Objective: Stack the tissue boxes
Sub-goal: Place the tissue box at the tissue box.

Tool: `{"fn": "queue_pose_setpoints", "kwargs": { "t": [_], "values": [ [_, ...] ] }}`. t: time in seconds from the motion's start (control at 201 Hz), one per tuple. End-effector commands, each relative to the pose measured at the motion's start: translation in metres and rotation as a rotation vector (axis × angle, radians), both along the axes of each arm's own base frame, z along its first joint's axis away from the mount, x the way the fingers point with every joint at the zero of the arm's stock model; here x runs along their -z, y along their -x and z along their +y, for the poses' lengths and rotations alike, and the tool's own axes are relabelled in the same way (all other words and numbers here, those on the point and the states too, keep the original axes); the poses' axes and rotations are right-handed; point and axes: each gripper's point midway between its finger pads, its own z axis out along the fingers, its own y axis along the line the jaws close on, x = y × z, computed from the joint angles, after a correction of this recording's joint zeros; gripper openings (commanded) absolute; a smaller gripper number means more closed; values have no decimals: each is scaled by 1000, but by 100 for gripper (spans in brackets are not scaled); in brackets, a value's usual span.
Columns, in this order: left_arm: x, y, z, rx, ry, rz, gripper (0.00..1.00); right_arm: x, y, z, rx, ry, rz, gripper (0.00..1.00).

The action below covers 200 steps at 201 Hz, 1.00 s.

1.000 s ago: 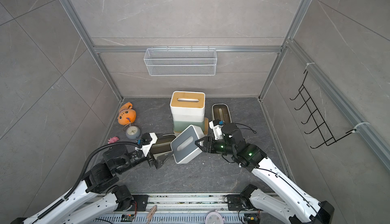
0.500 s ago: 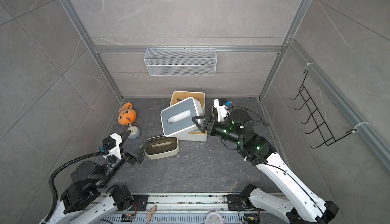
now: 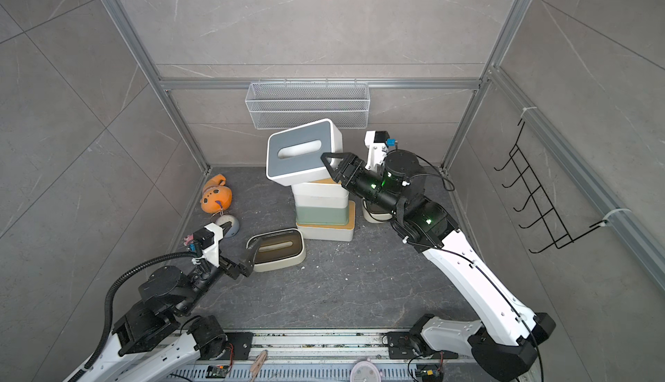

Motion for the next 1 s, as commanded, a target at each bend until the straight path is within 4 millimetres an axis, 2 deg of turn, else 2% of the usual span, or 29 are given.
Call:
{"fn": "queue_pose_setpoints", "kwargs": {
  "t": [0.0, 0.165, 0.344, 0.618, 0.803, 0.992],
  "values": [
    [-2, 0, -8, 33, 10, 14, 100, -29, -8, -10, 46, -84, -18, 55],
    [0, 1, -12, 52, 1, 25, 100, -24, -32, -20, 34, -171, 56, 54],
    [2, 1, -16, 67, -6, 33, 100, -13, -47, -29, 30, -207, 108, 54],
    [4, 2, -22, 93, -12, 44, 100, 9, -64, -28, 11, -254, 179, 54],
    [1, 9, -27, 146, 0, 26, 100, 37, -74, -21, -20, -261, 237, 54],
    [5, 8, -30, 153, -14, 37, 100, 46, -79, -20, -17, -253, 255, 54]
  ]
}}
